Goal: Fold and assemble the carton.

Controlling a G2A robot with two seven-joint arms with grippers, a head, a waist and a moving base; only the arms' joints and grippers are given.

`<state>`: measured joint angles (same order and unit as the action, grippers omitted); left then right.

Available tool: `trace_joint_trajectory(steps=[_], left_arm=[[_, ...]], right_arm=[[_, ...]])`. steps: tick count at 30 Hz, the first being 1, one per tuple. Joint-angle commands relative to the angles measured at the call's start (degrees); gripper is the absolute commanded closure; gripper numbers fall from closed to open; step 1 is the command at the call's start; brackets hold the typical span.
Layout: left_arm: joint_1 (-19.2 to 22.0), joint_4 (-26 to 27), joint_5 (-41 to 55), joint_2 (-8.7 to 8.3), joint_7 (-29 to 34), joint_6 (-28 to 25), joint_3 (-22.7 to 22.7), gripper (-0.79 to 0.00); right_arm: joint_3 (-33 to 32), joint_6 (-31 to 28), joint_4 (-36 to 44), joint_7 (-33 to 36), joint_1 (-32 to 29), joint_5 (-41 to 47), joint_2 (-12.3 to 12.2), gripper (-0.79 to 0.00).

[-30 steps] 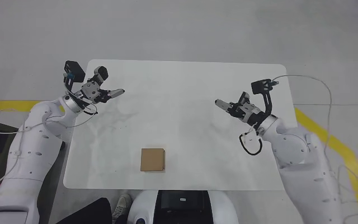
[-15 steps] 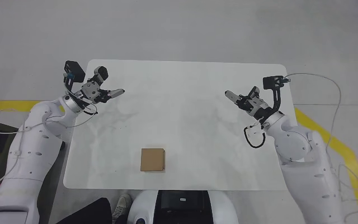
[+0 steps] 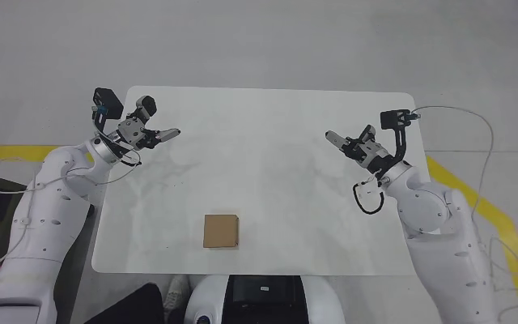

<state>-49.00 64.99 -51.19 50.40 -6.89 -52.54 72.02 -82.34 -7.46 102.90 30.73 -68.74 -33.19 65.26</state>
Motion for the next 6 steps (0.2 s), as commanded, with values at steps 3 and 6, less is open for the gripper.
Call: trace_joint_trajectory(steps=[3,6], left_arm=[[0.0,0.0,0.0,0.00,0.0,0.0,0.0,-0.785],[0.0,0.0,0.0,0.00,0.0,0.0,0.0,-0.784]], right_arm=[[0.0,0.0,0.0,0.0,0.0,0.0,0.0,-0.784],[0.0,0.0,0.0,0.0,0.0,0.0,0.0,-0.784]])
